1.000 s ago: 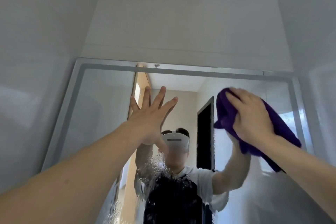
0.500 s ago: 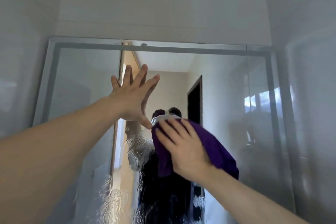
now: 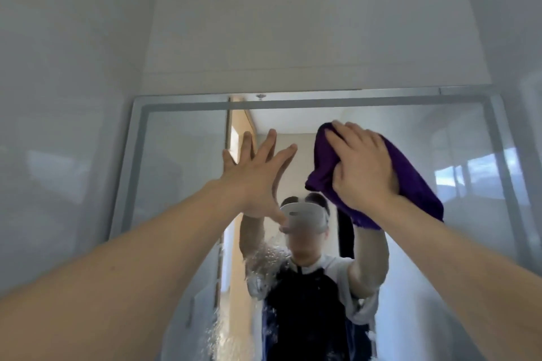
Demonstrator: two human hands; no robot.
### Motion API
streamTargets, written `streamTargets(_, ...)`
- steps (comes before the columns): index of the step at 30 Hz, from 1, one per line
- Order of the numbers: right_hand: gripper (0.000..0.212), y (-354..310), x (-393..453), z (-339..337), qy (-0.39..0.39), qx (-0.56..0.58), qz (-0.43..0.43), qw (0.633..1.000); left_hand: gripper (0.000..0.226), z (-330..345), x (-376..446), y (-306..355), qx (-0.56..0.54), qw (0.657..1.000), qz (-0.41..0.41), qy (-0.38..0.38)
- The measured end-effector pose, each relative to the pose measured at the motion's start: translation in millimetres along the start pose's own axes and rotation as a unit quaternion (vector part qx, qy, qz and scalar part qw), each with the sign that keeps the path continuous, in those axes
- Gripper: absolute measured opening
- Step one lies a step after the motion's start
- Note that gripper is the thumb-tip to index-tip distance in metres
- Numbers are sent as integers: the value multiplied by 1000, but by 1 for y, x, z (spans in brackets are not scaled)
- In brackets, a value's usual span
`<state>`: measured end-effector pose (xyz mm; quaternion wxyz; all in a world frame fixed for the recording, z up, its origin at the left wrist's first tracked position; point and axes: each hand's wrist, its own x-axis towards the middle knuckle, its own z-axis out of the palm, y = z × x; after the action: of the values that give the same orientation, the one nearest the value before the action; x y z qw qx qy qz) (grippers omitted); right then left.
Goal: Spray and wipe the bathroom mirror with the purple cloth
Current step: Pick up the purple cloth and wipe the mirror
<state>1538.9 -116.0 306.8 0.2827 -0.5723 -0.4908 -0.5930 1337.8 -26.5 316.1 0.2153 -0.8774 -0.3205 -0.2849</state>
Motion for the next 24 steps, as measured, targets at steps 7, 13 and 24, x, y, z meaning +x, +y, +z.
streamTargets(7,72,-38,12,7,-14,-17,46,999,150,2,-25,-54,-10,995,-93,18)
streamTargets(13,80,-69,-39,22,-86,-3,-182,980,152,12,-26,-64,-29,995,-93,19)
streamTargets(24,60,-35,-56,20,-78,4,-311,947,152,14,-22,-70,-10,996,-83,37)
